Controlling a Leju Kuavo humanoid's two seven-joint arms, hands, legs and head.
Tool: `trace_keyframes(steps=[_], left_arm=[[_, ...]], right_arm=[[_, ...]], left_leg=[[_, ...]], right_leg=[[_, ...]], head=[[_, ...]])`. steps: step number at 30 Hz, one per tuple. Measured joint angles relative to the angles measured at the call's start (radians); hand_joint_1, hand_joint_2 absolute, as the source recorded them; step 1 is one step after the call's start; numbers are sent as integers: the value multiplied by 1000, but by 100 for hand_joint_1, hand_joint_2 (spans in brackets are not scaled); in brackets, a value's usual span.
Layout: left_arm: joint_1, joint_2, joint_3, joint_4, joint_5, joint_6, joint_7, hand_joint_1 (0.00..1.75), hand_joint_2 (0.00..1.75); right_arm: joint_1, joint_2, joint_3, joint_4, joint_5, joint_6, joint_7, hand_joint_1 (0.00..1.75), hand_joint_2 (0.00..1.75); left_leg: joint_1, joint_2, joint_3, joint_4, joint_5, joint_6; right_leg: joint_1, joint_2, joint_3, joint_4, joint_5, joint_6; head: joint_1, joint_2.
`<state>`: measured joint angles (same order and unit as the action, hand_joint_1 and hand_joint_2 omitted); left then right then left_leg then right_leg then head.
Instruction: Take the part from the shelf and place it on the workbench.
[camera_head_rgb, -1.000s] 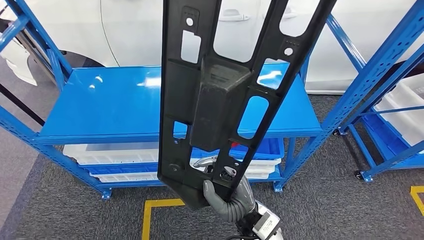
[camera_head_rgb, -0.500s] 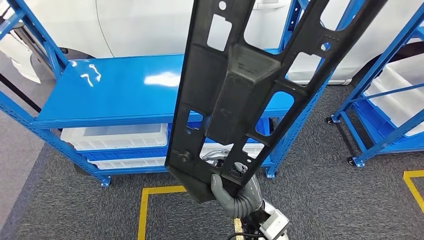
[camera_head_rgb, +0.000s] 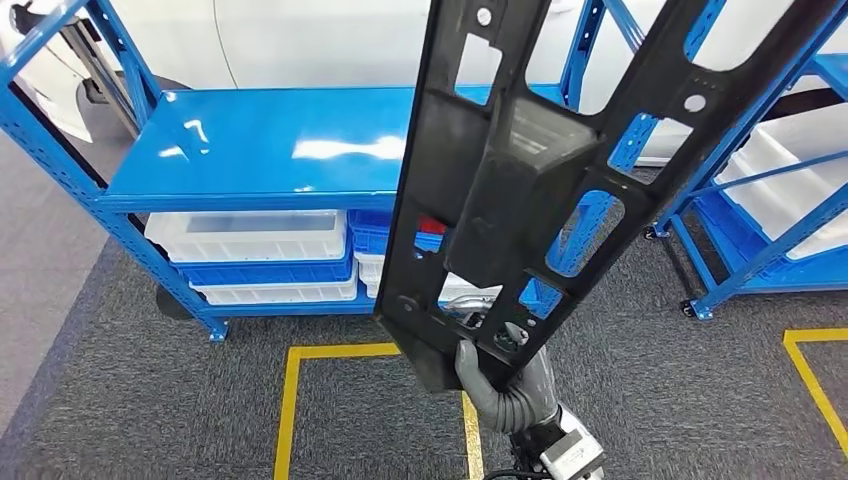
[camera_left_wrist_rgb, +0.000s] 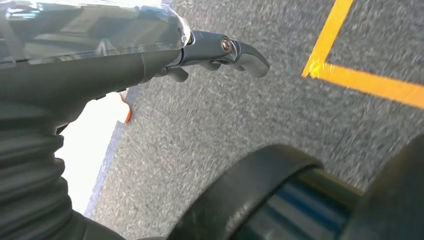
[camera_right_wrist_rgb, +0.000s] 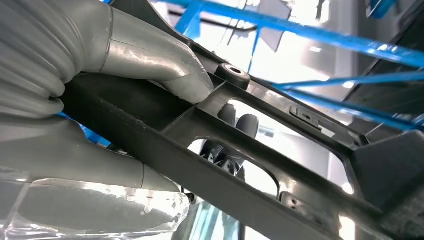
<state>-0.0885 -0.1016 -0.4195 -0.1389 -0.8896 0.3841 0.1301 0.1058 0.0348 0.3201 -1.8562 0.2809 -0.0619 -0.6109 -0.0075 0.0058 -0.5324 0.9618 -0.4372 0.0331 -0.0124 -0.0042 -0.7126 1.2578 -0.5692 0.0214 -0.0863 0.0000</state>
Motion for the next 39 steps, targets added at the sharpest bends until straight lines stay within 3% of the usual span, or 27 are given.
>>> trace_keyframes(steps=[1,2,3,4,6,7,9,10,12,14,15,17,19,21,23,25,26,29,30,31,32,33,35,37,39], left_arm=[[1,0,0,0,0,2,-1,0,175],[2,0,0,0,0,3,-2,0,175],[3,-1,0,0,0,3,-3,0,175],[3,0,0,0,0,3,-3,0,175],[2,0,0,0,-1,3,-2,0,175],[2,0,0,0,-1,3,-1,0,175],[4,1,0,0,-1,3,1,0,175],[6,2,0,0,0,3,1,0,175],[8,3,0,0,0,2,2,0,175],[8,3,0,0,0,2,1,0,175],[8,3,0,0,0,3,1,0,175],[10,3,0,0,0,3,1,0,175],[11,3,0,0,0,2,1,0,175],[13,4,0,0,-2,4,0,0,175],[14,4,0,0,-6,7,0,0,175],[14,3,0,0,-9,9,-2,0,175],[14,2,0,0,-9,10,-2,0,175],[18,0,0,0,-9,14,-4,0,175],[20,0,0,0,-9,16,-4,0,175],[21,0,0,0,-9,17,-4,0,175],[22,0,0,0,-9,18,-5,0,175],[23,0,0,0,-9,19,-4,0,175],[23,-1,0,0,-9,19,-4,0,175],[24,0,0,0,-9,18,-3,0,175],[24,1,0,0,-10,18,-3,0,175]], right_arm=[[7,-1,-11,-1,-1,-5,-4,175,175],[13,-2,-22,-2,-3,-10,-7,175,175],[17,-3,-31,-4,-6,-13,-10,175,175],[20,-3,-39,-7,-8,-15,-12,175,175],[25,-5,-49,-15,-11,-20,-14,175,175],[28,-5,-52,-19,-12,-23,-16,175,175],[35,-6,-57,-22,-12,-25,-18,175,175],[37,-6,-58,-23,-12,-26,-18,175,175],[38,-6,-60,-25,-13,-25,-19,175,175],[40,-6,-61,-28,-15,-25,-18,175,175],[42,-6,-63,-29,-18,-24,-17,175,175],[47,-6,-66,-29,-28,-20,-14,175,175],[53,-6,-67,-30,-37,-12,-12,175,175],[57,-6,-67,-31,-42,-4,-11,175,175],[58,-6,-67,-31,-47,1,-11,175,175],[61,-6,-68,-32,-49,5,-11,175,175],[62,-6,-69,-32,-49,7,-11,175,175],[66,-6,-74,-31,-51,10,-10,175,175],[70,-7,-76,-31,-52,10,-10,175,175],[76,-7,-79,-31,-54,11,-10,175,175],[81,-8,-82,-31,-55,11,-11,175,175],[86,-8,-85,-31,-58,11,-11,175,175],[92,-8,-89,-31,-61,10,-11,175,175],[95,-8,-91,-34,-63,10,-12,175,175],[100,-8,-93,-38,-64,10,-12,175,175]], left_leg=[[1,1,-19,3,13,-3],[2,1,-40,9,25,-6],[4,2,-61,17,35,-11],[5,2,-81,28,43,-16],[4,1,-108,49,55,-28],[3,1,-114,54,62,-34],[5,1,-120,54,76,-47],[7,0,-126,59,69,-53],[10,0,-149,119,-1,-63],[11,0,-181,241,-93,-70],[11,0,-190,298,-110,-71],[11,-2,-172,334,-79,-67],[9,-18,-89,237,-34,-51],[5,-43,9,95,-44,-33],[1,-47,47,29,-66,-27],[5,-32,48,11,-57,-24],[8,-23,49,3,-48,-19],[9,5,39,-3,-31,-11],[8,15,33,-1,-29,-11],[8,24,29,1,-28,-12],[9,34,25,4,-28,-14],[10,43,24,8,-29,-16],[7,58,20,20,-36,-26],[1,73,17,33,-45,-37],[-1,90,17,36,-48,-46]], right_leg=[[-3,0,7,32,9,4],[-6,0,30,32,37,8],[-10,0,70,-2,66,11],[-12,0,123,-64,74,13],[-10,2,213,-192,43,6],[-7,3,233,-228,25,-2],[-5,1,227,-238,29,-23],[-5,-1,219,-238,39,-32],[-7,-4,197,-240,61,-47],[-4,-3,171,-239,80,-53],[-2,0,158,-239,90,-53],[2,7,132,-237,109,-51],[5,19,112,-236,126,-48],[6,34,100,-235,141,-42],[4,46,94,-237,154,-30],[4,51,90,-233,159,-18],[5,46,81,-217,145,-12],[-1,21,15,-66,45,3],[-4,17,-5,-9,19,7],[-6,14,-11,19,13,11],[-9,9,0,13,23,15],[-11,2,30,-30,48,17],[-9,-38,104,-155,94,14],[-3,-66,134,-220,103,-4],[1,-53,129,-222,101,-23]], head=[[0,0],[0,0],[0,0],[0,0],[0,0],[0,0],[0,0],[0,0],[0,0],[0,0],[0,0],[0,0],[0,0],[0,0],[0,0],[0,0],[0,0],[0,0],[0,0],[0,0],[0,0],[0,0],[0,0],[0,0],[0,0]])
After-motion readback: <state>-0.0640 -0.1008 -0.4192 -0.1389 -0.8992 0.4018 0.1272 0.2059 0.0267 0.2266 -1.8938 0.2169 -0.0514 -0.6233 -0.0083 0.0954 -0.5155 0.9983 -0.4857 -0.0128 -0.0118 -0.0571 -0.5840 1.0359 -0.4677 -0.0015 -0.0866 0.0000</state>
